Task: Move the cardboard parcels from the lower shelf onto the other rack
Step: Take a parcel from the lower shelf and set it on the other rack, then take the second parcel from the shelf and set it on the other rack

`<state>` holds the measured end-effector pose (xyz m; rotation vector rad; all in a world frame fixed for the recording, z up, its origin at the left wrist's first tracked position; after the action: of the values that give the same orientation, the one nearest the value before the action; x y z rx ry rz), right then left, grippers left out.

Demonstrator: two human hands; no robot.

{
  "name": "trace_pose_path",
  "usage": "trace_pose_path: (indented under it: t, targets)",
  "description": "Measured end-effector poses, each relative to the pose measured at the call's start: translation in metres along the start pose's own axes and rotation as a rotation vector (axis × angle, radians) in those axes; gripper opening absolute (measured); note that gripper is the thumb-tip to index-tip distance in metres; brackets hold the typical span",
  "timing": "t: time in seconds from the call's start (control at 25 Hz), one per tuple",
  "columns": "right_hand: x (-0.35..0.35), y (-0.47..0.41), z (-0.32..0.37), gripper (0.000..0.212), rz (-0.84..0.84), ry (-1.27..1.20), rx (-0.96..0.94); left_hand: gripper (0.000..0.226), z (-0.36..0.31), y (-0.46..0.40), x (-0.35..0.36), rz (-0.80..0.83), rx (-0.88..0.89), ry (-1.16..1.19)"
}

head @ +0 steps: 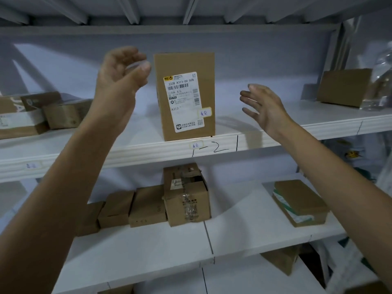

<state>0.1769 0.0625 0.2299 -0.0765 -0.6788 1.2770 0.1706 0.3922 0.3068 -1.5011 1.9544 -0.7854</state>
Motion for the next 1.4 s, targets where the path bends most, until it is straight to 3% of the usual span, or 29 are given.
trace_pose_path:
  t: [0.16, 0.36, 0.48, 0.52, 0.68, 0.76, 0.88, 0.96, 1.12, 1.28, 1.4]
  targets:
    - [-0.066, 0.025, 0.004, 0.016, -0.155, -0.003, 0.000, 0.038, 0.002, 0.013, 0.114, 0.328, -0.008, 0.003]
    - [-0.155, 0.068, 0.021, 0.012, -0.374, -0.027, 0.000, 0.033, 0.055, 0.040, 0.245, 0.560, -0.197, 0.099]
    - [-0.193, 0.094, 0.029, 0.035, -0.381, -0.027, 0.038, 0.031, 0.082, 0.054, 0.305, 0.610, -0.284, 0.118]
    - [-0.208, 0.102, 0.030, 0.037, -0.377, -0.032, 0.055, 0.030, 0.091, 0.059, 0.323, 0.614, -0.307, 0.131]
    - [-0.272, 0.123, 0.031, 0.009, -0.477, 0.101, 0.107, 0.021, 0.141, 0.085, 0.382, 0.621, -0.454, 0.127]
    - [-0.345, 0.130, 0.050, 0.018, -0.467, 0.190, 0.224, 0.020, 0.162, 0.108, 0.459, 0.583, -0.533, 0.104]
    - [-0.374, 0.135, 0.031, 0.024, -0.456, 0.288, 0.332, 0.032, 0.205, 0.135, 0.469, 0.589, -0.663, 0.027]
    - [-0.415, 0.140, 0.026, 0.038, -0.440, 0.305, 0.392, 0.036, 0.227, 0.159, 0.494, 0.541, -0.733, -0.059]
    - [-0.458, 0.138, -0.020, 0.037, -0.389, 0.332, 0.517, 0.011, 0.270, 0.195, 0.498, 0.417, -0.908, -0.134]
    - [-0.492, 0.128, -0.068, 0.055, -0.375, 0.457, 0.601, 0.020, 0.332, 0.225, 0.494, 0.300, -1.115, -0.162]
    - [-0.509, 0.109, -0.095, 0.056, -0.344, 0.571, 0.643, 0.024, 0.372, 0.233, 0.499, 0.265, -1.198, -0.185]
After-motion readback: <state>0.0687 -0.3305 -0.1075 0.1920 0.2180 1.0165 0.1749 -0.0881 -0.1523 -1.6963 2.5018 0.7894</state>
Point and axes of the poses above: each hand's wrist, its own y-axis away from the middle knuckle, its own x-axis out of the palm, z = x × y, the point moved 9 cm from there along -y, towards the middle knuckle, and after that the axes turned 14 degrees about -y, right-handed, at the moved point
